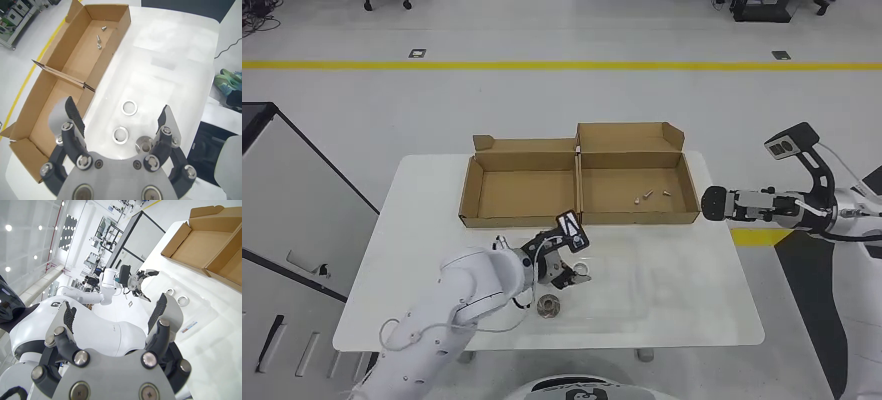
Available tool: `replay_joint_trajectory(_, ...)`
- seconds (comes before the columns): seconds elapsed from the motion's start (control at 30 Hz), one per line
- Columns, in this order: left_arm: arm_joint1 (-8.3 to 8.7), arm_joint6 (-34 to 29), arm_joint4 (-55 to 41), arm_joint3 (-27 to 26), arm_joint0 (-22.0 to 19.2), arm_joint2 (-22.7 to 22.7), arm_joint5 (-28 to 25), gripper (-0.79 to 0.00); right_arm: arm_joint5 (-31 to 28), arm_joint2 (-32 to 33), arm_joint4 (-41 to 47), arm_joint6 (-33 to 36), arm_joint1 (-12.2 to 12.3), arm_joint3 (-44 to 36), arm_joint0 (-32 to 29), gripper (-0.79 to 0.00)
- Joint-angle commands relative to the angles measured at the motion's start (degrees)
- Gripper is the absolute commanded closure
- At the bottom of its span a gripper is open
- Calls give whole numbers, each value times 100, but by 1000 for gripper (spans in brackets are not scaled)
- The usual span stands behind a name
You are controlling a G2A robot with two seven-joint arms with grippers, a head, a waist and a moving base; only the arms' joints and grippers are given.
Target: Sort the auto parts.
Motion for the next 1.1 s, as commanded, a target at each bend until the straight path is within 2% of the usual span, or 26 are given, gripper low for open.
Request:
replay_joint_trajectory(0.0,-24,-183,15,88,-121,136,171,-785,0,0,0,0,0,0,0,-785)
replay_joint_trajectory(0.13,-47,-340,183,162,-295,265,335,-785,0,0,0,0,0,0,0,-785)
replay_joint_trajectory(0.4,-47,-340,183,162,-295,265,335,-785,0,0,0,0,0,0,0,-785)
replay_joint_trajectory(0.5,-31,-368,323,153,-309,324,161,-785,0,0,0,0,0,0,0,-785)
replay_joint_trajectory(0.63,-68,-1041,52,234,-682,630,-227,-785,0,0,0,0,0,0,0,-785)
replay_joint_trajectory(0.9,-265,-2018,-607,653,-1552,1420,-160,-785,0,0,0,0,0,0,0,-785)
replay_joint_trajectory(0.93,-285,-2050,-661,719,-1609,1482,-109,-757,0,0,0,0,0,0,0,-785)
replay_joint_trajectory(0.97,-300,-2097,-718,794,-1657,1541,-90,-683,0,0,0,0,0,0,0,-785)
replay_joint_trajectory(1.03,-325,-2185,-764,904,-1733,1645,-30,-597,0,0,0,0,0,0,0,-785)
replay_joint_trajectory(1.07,-336,-2205,-808,948,-1760,1690,-10,-585,0,0,0,0,0,0,0,-785)
